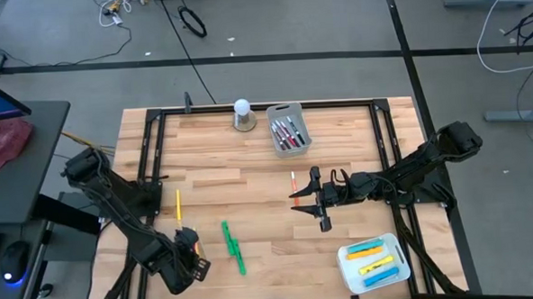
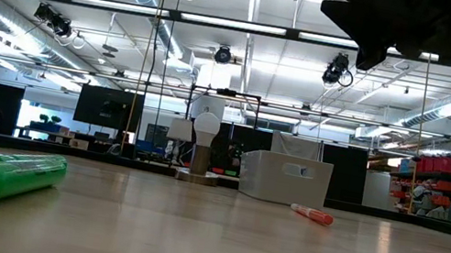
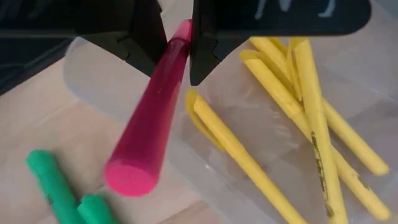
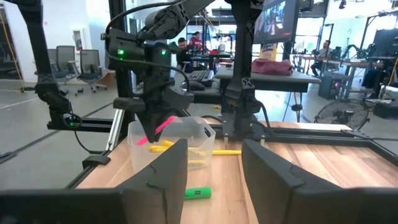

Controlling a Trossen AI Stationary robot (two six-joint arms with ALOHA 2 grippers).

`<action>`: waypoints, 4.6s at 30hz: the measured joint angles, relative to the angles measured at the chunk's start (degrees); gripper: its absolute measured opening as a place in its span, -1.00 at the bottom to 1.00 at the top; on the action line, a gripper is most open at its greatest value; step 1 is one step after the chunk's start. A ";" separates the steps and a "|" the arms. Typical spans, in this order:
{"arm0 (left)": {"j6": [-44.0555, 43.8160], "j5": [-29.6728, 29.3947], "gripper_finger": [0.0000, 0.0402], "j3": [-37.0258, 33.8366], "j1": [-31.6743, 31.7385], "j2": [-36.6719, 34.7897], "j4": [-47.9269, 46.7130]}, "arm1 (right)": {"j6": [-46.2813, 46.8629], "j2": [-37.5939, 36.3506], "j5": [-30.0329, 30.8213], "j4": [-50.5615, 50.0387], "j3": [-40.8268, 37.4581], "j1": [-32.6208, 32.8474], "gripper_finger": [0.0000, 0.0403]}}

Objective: Pick & Place Markers
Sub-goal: Put the pink pen into the transparent bin, then put the green highlighter pen into the white bin

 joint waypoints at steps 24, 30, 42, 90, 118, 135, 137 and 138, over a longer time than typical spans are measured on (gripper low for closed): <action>1.93 5.54 -0.12 0.00 1.38 -9.59 -10.47 | -0.04 0.00 0.44 -0.57 0.00 -0.94 -0.23; 19.02 -27.09 -0.12 0.00 4.80 -11.66 -12.28 | 0.09 -0.02 0.44 -2.48 0.02 -1.01 -0.23; 35.29 -43.27 -0.12 -0.02 20.82 -10.43 -11.85 | 2.36 -0.02 0.44 -4.81 0.04 -1.01 -0.23; 28.15 -0.78 0.27 -0.04 26.31 10.17 8.15 | 15.36 0.00 8.32 -19.56 0.04 -3.69 -0.23; 29.44 -14.33 -0.61 -0.08 28.08 15.58 8.56 | 13.31 0.00 8.31 -19.47 0.02 -3.69 -0.23; 80.49 -17.68 -0.63 -0.09 41.58 15.08 58.33 | 16.15 0.28 3.58 -28.74 -0.20 -3.28 -0.23; 85.27 -15.81 -0.62 -0.09 42.65 15.02 66.39 | 16.50 1.12 3.32 -27.47 -0.96 -2.62 -0.23; 87.05 -15.04 -0.61 -0.09 42.93 14.98 69.87 | 16.50 1.84 3.26 -26.13 -1.29 -2.33 -0.23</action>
